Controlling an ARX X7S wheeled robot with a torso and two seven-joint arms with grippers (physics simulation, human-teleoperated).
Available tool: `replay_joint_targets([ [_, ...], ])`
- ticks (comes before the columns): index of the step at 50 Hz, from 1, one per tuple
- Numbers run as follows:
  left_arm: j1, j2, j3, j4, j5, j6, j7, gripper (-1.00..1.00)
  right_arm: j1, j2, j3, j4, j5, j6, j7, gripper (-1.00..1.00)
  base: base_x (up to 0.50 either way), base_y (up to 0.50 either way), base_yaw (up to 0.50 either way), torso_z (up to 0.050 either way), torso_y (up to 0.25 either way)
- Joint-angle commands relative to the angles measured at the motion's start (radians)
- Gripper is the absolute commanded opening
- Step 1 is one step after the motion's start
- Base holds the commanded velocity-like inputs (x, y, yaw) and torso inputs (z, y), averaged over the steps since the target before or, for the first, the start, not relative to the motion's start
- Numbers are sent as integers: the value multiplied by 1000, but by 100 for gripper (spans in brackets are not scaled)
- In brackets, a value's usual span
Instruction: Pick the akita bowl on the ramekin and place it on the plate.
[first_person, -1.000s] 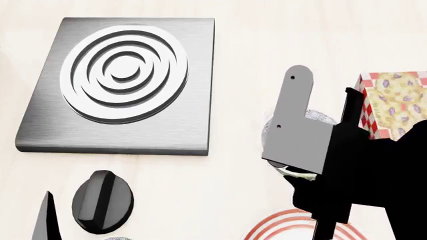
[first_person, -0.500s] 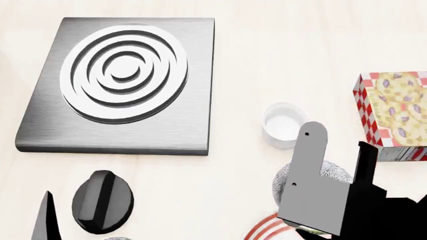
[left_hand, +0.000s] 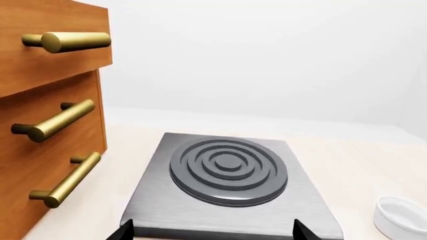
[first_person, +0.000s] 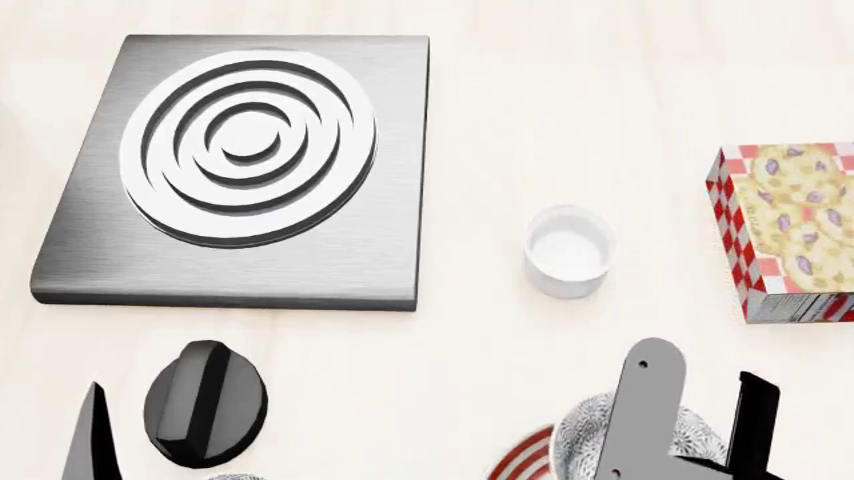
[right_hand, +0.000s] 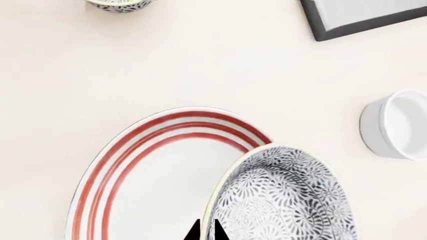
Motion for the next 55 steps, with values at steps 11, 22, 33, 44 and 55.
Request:
replay_joint_targets([
  [11, 0, -6, 6, -2, -1, 5, -8, 100, -168, 48, 41, -9, 58, -117, 137, -100, 0, 0, 0, 0, 0],
  [22, -4, -7, 14, -11, 5, 7, -11, 100, -234, 47, 31, 30, 46, -186, 179, -100, 0, 0, 0, 0, 0],
  [33, -3, -10, 19, -10, 9, 9, -15, 100, -302, 59, 31, 59, 50, -255, 226, -100, 0, 0, 0, 0, 1],
  [44, -5, -12, 24, -13, 9, 11, -17, 100, -358, 64, 29, 89, 53, -315, 264, -100, 0, 0, 0, 0, 0],
  [55, -7, -15, 24, -14, 4, 16, -19, 100, -398, 39, 14, 124, 39, -362, 282, -100, 0, 0, 0, 0, 0],
])
